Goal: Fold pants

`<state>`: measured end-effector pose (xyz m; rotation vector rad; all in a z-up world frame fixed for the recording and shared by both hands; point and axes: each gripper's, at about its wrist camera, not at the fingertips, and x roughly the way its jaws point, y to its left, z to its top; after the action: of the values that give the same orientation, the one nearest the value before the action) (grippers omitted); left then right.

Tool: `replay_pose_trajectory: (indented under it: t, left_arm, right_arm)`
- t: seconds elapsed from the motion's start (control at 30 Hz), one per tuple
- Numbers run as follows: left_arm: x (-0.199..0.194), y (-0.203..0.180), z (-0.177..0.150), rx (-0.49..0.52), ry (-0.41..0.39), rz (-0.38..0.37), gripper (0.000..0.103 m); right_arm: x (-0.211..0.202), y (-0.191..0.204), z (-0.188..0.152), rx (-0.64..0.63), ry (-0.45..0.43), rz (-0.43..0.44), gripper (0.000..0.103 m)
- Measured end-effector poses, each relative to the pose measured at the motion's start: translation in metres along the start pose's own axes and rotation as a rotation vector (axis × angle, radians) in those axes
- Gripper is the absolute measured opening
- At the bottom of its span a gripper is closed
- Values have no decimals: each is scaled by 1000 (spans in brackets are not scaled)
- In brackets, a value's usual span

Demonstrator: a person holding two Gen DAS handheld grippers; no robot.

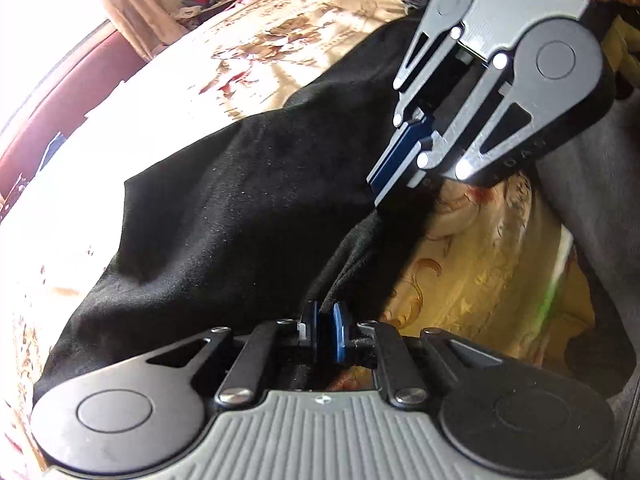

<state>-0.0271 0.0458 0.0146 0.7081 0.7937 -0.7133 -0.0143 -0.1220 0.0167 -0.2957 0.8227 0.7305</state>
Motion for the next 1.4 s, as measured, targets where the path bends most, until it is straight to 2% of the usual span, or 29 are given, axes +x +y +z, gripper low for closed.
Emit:
replay_pose_trajectory:
  t: [0.03, 0.13, 0.2, 0.27, 0.33, 0.43, 0.5, 0.53, 0.63, 0.7, 0.8, 0.87, 0.97, 1.07, 1.3, 1.33, 1.37, 1.4]
  left_arm:
    - [4, 3, -1, -18, 20, -10, 27]
    - [24, -1, -11, 13, 151, -21, 27]
    - [19, -7, -13, 48, 146, -14, 27]
    - [6, -6, -7, 34, 115, -35, 27]
    - [-5, -4, 2, 9, 67, -37, 28]
    - [-12, -3, 24, -41, -37, -49, 28]
    - [-2, -6, 45, -74, -110, -80, 29]
    - [6, -11, 55, -70, -130, -93, 29]
    - [30, -37, 91, -15, -170, -140, 29]
    - [43, -53, 115, 23, -186, -181, 29]
    - [55, -73, 135, 71, -190, -225, 30]
    - [61, -83, 145, 116, -184, -218, 30]
    - [66, -89, 156, 162, -174, -203, 31]
    - [68, -86, 157, 142, -160, -212, 31]
    - [73, -90, 161, 147, -148, -204, 32]
    - [73, -90, 161, 148, -149, -202, 32]
    - [74, -91, 161, 149, -149, -201, 32]
    - [74, -91, 161, 150, -150, -200, 32]
  right_arm:
    - [2, -3, 0, 42, -12, 12, 26]
    - [24, -11, -10, 110, 102, 11, 28]
    - [20, -12, -13, 140, 90, 25, 28]
    - [4, -17, -13, 188, 49, 20, 28]
    - [-21, -34, -22, 309, -16, -17, 28]
    - [-61, -71, -53, 544, -106, -149, 28]
    - [-87, -100, -86, 708, -162, -285, 30]
    - [-99, -113, -104, 791, -182, -351, 34]
    - [-139, -151, -169, 1071, -284, -523, 35]
    - [-156, -167, -202, 1198, -372, -578, 36]
    - [-173, -187, -240, 1299, -544, -597, 43]
    - [-173, -201, -250, 1326, -605, -574, 43]
    - [-167, -204, -244, 1300, -610, -610, 43]
    - [-177, -191, -234, 1208, -595, -707, 40]
    - [-188, -193, -219, 1135, -634, -721, 37]
    - [-188, -195, -217, 1131, -627, -730, 19]
    - [-187, -195, -217, 1131, -620, -732, 6]
    - [-187, -198, -215, 1134, -609, -734, 4]
